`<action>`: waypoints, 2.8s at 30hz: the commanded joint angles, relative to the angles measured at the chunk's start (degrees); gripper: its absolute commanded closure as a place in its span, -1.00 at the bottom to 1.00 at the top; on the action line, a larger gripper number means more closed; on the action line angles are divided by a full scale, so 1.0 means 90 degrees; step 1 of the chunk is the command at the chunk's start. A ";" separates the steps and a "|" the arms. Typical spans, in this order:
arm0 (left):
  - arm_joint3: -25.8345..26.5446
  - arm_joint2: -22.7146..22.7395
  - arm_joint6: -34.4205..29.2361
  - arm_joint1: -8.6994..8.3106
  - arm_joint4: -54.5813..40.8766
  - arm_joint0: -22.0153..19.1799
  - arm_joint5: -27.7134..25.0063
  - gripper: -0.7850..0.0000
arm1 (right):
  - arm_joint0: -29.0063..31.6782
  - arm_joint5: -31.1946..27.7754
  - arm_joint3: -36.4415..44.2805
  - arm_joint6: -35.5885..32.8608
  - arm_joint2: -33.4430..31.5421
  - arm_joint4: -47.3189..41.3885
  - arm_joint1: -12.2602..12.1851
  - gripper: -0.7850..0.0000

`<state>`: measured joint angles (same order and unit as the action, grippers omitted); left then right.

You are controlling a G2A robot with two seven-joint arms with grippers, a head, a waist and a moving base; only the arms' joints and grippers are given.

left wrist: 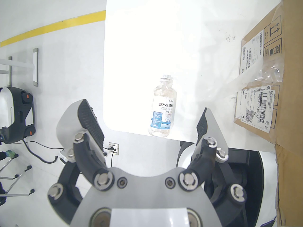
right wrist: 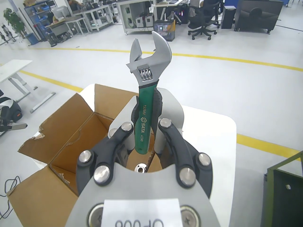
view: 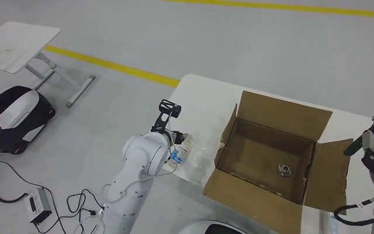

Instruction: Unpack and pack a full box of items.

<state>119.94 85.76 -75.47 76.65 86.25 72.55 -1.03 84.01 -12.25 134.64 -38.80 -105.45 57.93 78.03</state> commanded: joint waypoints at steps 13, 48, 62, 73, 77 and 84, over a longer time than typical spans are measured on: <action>0.0000 0.0000 0.0000 0.0000 0.0000 0.0000 0.0000 -1.00 | 0.0432 0.0226 0.0000 -0.0620 -0.1412 -0.0449 -0.0155 1.00; 0.0000 0.0000 0.0000 0.0000 0.0000 0.0000 0.0000 -1.00 | 0.1595 -0.0843 -0.2543 -0.0964 -0.0696 0.2065 -0.0450 1.00; 0.0000 0.0000 0.0000 0.0000 0.0000 0.0000 0.0000 -1.00 | 0.1490 -0.0875 -0.2870 -0.1284 -0.0327 0.2248 -0.0525 1.00; 0.0000 0.0000 0.0000 0.0000 0.0000 0.0000 0.0000 -1.00 | 0.1354 -0.0784 -0.3059 -0.1375 -0.0222 0.2210 -0.0582 0.22; 0.0000 0.0000 0.0000 0.0000 0.0000 0.0000 0.0000 -1.00 | 0.1315 -0.0783 -0.3065 -0.1390 -0.0205 0.2208 -0.0606 0.10; 0.0000 0.0000 0.0000 0.0000 0.0000 0.0000 0.0000 -1.00 | 0.1320 -0.0563 -0.2549 -0.0948 -0.0490 0.1367 -0.0612 0.25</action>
<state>119.94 85.76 -75.47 76.65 86.25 72.55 -1.03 95.70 -17.75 110.41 -48.98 -109.12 72.45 72.49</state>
